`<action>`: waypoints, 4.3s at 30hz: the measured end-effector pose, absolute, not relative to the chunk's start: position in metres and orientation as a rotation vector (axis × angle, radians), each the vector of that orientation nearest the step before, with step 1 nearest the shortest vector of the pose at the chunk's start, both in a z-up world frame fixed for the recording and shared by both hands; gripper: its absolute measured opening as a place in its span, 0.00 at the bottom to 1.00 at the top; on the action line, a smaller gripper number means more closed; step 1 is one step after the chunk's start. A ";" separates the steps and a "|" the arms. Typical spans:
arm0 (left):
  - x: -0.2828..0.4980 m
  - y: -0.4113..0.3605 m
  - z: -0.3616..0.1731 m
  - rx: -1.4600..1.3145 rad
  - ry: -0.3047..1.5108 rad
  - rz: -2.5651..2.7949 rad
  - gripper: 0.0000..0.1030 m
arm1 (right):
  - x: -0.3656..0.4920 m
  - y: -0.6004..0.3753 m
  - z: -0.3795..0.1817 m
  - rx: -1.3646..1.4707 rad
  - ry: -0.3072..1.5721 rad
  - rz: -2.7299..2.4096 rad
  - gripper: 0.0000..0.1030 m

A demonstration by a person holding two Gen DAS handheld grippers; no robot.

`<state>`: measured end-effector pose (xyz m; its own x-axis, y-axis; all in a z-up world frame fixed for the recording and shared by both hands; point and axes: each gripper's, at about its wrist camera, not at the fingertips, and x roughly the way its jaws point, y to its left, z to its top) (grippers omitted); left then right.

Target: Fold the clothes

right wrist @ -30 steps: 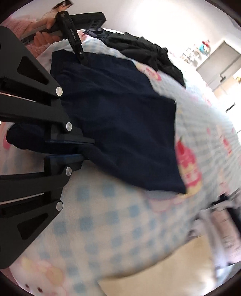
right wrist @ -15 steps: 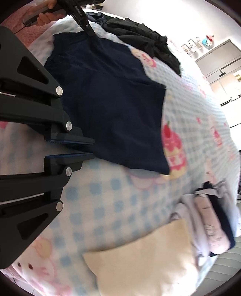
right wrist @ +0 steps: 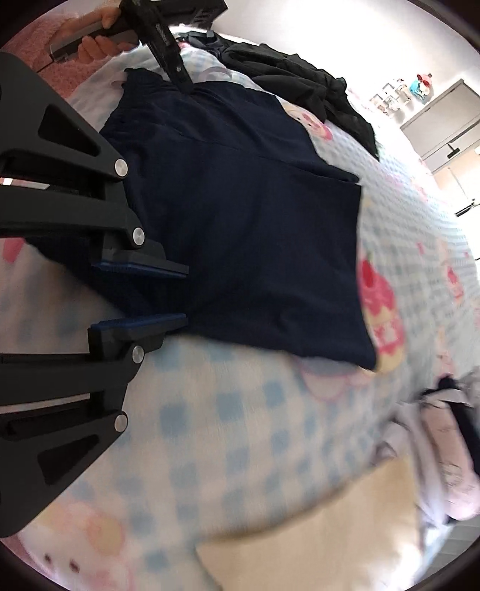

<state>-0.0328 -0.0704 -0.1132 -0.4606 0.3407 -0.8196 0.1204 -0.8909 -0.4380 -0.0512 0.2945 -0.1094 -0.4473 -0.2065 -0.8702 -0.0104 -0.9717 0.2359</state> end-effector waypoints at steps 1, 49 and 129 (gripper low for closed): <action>-0.028 -0.075 -0.109 -1.522 -0.709 2.486 0.44 | -0.048 0.295 -0.103 1.566 -0.282 -2.589 0.19; -0.121 -0.104 -0.095 -1.560 -0.623 2.518 0.48 | -0.128 0.206 -0.037 1.380 -0.175 -2.326 0.27; -0.070 0.011 -0.106 -1.511 -0.220 2.520 0.57 | -0.063 0.272 -0.096 1.558 -0.319 -2.438 0.29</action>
<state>-0.0702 0.0112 -0.1062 -0.4604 0.2415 -0.8543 -0.0897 -0.9700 -0.2258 -0.0635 0.2717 -0.0962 -0.4084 -0.3075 -0.8595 0.0759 -0.9497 0.3038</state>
